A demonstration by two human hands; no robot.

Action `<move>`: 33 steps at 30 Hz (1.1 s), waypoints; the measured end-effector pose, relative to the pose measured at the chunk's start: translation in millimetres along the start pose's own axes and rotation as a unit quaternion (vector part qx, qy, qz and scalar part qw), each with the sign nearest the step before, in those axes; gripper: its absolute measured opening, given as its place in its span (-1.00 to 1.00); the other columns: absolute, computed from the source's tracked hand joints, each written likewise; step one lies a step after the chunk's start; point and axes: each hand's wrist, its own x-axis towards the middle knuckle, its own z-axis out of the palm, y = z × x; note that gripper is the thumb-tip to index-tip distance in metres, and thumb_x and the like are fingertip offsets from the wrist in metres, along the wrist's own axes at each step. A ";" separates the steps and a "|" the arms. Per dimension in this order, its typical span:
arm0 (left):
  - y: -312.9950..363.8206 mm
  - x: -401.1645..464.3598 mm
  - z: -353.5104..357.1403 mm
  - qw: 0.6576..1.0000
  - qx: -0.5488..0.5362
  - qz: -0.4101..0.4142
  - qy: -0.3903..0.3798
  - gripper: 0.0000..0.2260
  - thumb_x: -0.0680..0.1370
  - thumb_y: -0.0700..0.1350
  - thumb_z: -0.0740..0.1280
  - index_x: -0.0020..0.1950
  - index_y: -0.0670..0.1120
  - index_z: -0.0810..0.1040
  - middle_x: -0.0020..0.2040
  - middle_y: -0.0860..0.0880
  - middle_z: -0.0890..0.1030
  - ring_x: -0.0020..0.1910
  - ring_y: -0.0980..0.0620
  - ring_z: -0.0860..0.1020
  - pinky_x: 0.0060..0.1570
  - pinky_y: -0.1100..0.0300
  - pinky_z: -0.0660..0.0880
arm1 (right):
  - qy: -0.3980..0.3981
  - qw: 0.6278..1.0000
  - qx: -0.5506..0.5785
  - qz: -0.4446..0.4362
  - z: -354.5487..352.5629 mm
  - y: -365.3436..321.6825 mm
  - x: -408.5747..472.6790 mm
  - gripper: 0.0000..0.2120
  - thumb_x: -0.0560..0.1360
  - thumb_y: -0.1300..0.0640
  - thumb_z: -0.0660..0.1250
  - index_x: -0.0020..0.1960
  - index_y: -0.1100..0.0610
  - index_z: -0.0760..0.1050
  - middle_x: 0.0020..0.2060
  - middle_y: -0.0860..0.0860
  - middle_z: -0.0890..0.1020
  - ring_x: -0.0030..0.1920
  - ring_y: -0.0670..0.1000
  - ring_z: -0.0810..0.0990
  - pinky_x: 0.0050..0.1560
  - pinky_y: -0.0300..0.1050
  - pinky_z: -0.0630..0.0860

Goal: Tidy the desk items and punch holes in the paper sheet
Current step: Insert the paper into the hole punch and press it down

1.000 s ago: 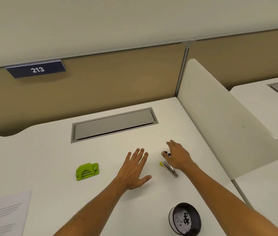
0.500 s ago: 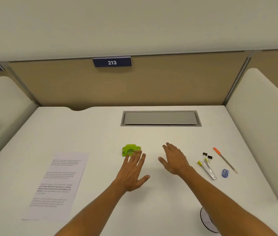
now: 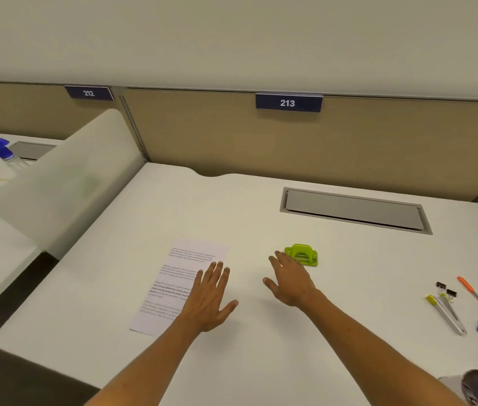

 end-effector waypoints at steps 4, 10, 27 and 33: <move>-53.9 -13.5 3.4 1.000 -0.017 -0.013 -0.009 -0.30 0.62 0.26 0.03 0.60 -0.11 -0.10 0.62 -0.16 -0.11 0.60 -0.16 -0.15 0.54 -0.13 -0.20 | -0.014 1.000 0.003 -0.005 10.6 -51.1 21.1 -0.37 0.62 -0.17 0.07 0.57 0.14 0.07 0.59 0.10 0.08 0.58 0.09 0.04 0.54 0.14 0.09; -121.0 -21.8 10.3 0.999 -0.021 -0.019 -0.035 -0.38 0.64 0.05 0.16 0.59 -0.17 0.00 0.61 -0.20 0.05 0.59 -0.20 0.06 0.53 -0.13 0.12 | -0.030 1.000 -0.006 0.002 35.3 -112.4 45.6 -0.46 0.62 -0.15 0.08 0.53 0.03 0.18 0.57 0.09 0.12 0.56 0.14 0.08 0.50 0.18 0.16; -170.8 -15.2 29.8 0.991 -0.017 -0.010 -0.135 -0.48 0.52 -0.06 0.28 0.48 -0.01 0.29 0.43 -0.11 0.30 0.39 -0.12 0.29 0.26 0.01 0.39 | -0.008 0.941 0.225 0.252 80.1 -181.3 60.8 -0.57 0.51 0.03 0.31 0.30 0.21 0.39 0.16 0.14 0.55 0.18 0.15 0.53 0.11 -0.04 0.47; -168.4 -17.1 31.6 0.991 -0.023 -0.018 -0.129 -0.49 0.49 -0.07 0.27 0.45 -0.03 0.31 0.41 -0.12 0.31 0.35 -0.12 0.30 0.14 0.04 0.46 | 0.017 0.904 0.303 0.301 77.5 -191.7 69.0 -0.47 0.44 0.07 0.41 0.32 0.25 0.36 0.16 0.16 0.58 0.18 0.16 0.54 0.11 -0.04 0.47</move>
